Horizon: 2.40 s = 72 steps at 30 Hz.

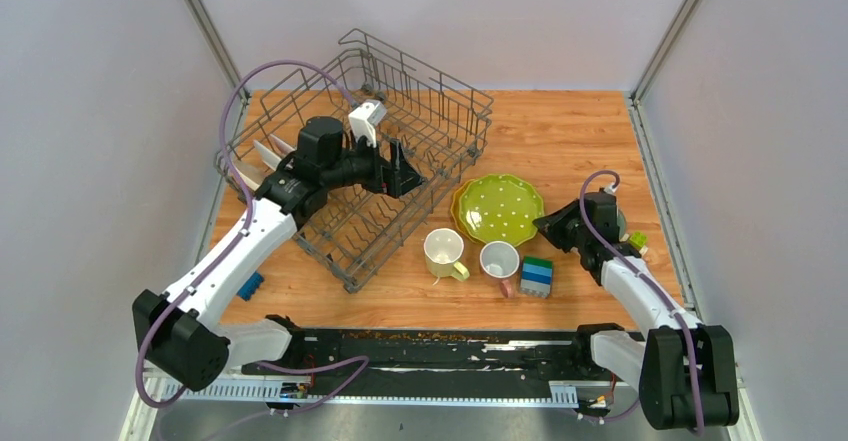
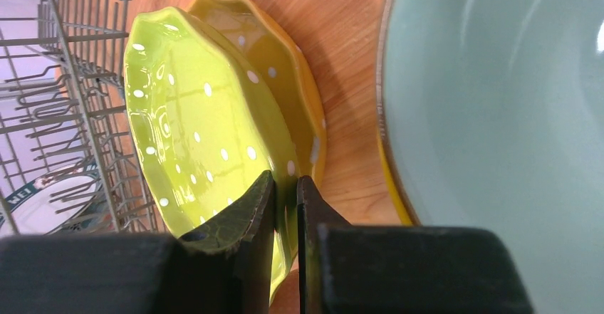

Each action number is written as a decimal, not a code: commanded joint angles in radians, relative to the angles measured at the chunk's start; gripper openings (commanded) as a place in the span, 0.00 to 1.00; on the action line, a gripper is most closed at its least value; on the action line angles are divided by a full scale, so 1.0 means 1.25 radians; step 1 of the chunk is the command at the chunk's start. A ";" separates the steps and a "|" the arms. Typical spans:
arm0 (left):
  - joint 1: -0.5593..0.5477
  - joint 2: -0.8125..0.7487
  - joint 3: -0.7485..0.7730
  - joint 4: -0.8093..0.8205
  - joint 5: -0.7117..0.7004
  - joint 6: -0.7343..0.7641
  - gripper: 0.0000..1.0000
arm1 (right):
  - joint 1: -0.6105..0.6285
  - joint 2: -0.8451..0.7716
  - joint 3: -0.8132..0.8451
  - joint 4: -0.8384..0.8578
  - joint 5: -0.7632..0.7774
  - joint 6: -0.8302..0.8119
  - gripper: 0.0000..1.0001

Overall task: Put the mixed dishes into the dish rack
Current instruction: Pick up the plate at the center of the board.

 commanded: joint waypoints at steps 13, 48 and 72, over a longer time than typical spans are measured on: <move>-0.077 0.056 0.095 -0.075 -0.092 0.086 1.00 | -0.015 -0.065 0.089 0.069 -0.102 0.053 0.00; -0.176 0.226 0.132 0.094 -0.146 -0.102 1.00 | -0.025 -0.285 0.122 0.032 -0.229 0.099 0.00; -0.206 0.258 0.139 0.167 -0.112 -0.153 0.03 | -0.025 -0.211 0.110 0.125 -0.335 0.084 0.00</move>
